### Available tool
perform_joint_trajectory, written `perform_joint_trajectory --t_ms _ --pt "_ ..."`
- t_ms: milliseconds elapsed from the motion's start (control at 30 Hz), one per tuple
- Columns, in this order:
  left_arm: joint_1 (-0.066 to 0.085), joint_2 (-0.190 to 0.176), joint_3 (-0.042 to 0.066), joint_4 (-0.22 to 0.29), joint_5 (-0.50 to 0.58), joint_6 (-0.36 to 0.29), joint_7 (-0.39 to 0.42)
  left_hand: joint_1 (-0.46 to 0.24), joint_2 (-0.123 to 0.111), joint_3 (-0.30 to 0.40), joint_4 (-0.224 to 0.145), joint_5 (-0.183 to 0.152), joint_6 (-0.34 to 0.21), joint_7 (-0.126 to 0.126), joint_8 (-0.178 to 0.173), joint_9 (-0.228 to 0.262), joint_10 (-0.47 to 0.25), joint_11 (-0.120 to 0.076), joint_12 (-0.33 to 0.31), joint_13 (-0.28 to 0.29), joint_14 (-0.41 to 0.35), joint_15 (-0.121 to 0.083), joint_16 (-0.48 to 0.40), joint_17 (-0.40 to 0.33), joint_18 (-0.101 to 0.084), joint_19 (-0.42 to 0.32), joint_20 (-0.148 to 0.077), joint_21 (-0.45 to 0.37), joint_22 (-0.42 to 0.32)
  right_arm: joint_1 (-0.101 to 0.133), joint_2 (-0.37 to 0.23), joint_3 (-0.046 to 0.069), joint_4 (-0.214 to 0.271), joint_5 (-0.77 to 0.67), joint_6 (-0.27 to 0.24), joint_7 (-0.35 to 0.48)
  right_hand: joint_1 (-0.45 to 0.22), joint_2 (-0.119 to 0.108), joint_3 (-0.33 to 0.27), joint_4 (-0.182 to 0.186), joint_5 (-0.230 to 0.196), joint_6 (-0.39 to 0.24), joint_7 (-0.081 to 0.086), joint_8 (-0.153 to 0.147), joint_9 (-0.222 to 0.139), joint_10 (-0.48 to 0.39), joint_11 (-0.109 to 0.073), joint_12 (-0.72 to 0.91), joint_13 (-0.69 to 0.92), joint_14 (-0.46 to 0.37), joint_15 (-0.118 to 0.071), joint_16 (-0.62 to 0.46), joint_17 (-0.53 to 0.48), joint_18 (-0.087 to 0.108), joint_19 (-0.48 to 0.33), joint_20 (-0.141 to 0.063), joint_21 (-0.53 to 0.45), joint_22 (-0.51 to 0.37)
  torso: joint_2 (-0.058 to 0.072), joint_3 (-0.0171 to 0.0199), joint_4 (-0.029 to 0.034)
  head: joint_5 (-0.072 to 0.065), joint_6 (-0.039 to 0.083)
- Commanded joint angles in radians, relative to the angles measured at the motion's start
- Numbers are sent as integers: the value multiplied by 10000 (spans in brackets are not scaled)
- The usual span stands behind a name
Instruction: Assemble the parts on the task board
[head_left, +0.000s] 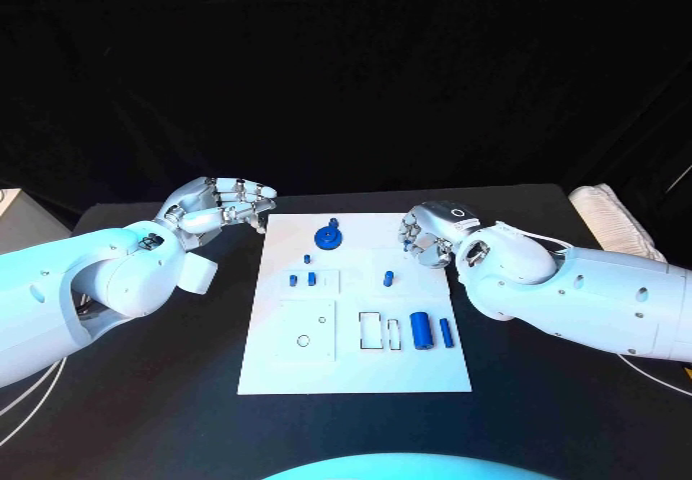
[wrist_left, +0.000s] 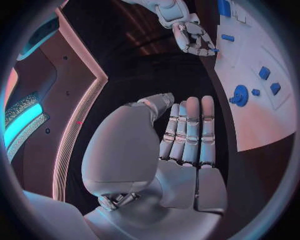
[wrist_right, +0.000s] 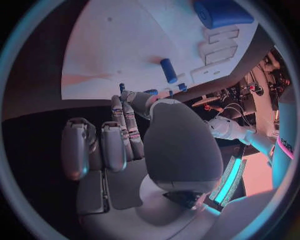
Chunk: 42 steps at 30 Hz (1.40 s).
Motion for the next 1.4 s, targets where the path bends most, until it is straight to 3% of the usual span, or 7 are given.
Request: perform_joint_trajectory --t_ms 33,267,400,600,800,1067,1400 --pt "4 6 10 -1 18 90 95 85 -20 -23 -57 2 -57 -19 64 9 -76 24 32 -8 -40 -8 -62 -8 61 53 -20 -63 -8 57 -219 29 403 354 -636 289 -37 103 43 -10 35 83 4 20 0 238 -146 34 9 450 -74 45 13 65 451 -71 30 1568 -5 -5 -8 26 4" --pt "3 24 10 -29 18 88 94 85 -20 -23 -57 2 -57 -19 64 9 -76 24 32 -8 -40 -8 -62 -8 61 53 -20 -63 -8 76 -433 51 1321 641 -797 448 -47 101 45 -15 33 83 5 20 3 242 -146 33 7 452 -73 52 23 60 457 -71 53 1579 1 11 -22 129 26" --pt "3 42 10 -27 18 90 96 85 -20 -23 -57 2 -57 -19 64 9 -76 24 32 -8 -40 -8 -62 -8 61 53 -20 -63 -8 10 -397 50 1783 676 -828 509 -56 102 50 -20 32 83 6 20 7 246 -147 33 5 457 -73 67 44 63 454 -71 38 1573 -4 -6 10 204 32" --pt "2 83 9 -69 28 44 105 85 -20 -23 -57 2 -57 -19 64 9 -76 24 32 -8 -40 -8 -62 -8 61 53 -20 -63 -8 -186 -23 22 2125 540 -854 626 -61 102 53 -25 31 83 7 20 9 248 -147 32 3 456 -73 64 39 66 449 -71 21 1565 -7 -6 10 535 -29" --pt "2 146 9 -92 39 25 109 85 -20 -23 -57 2 -57 -19 64 9 -76 24 32 -8 -40 -8 -62 -8 61 53 -20 -63 -8 -597 584 -16 2067 283 -827 739 -65 102 56 -30 31 81 8 19 11 248 -147 30 1 456 -74 64 38 70 445 -71 4 1556 -5 -17 21 890 -76" --pt "2 220 7 -53 42 -18 119 88 -12 -38 -60 4 -65 -14 63 6 -84 30 28 -21 -30 -4 -86 -18 58 65 -21 -73 -15 -1193 1399 -72 1597 -219 -838 711 -72 105 69 -49 31 74 14 15 17 244 -144 24 -5 452 -73 52 15 78 435 -72 -33 1539 11 -21 17 1128 -163" --pt "3 284 7 9 43 -8 111 88 -12 -38 -60 4 -65 -14 63 6 -84 30 28 -21 -30 -4 -86 -18 58 65 -21 -73 -15 -1552 1932 -91 1156 -720 -926 439 -77 107 76 -59 30 70 18 13 19 241 -142 20 -10 454 -73 58 22 80 432 -72 -45 1534 13 -17 15 1444 -315"
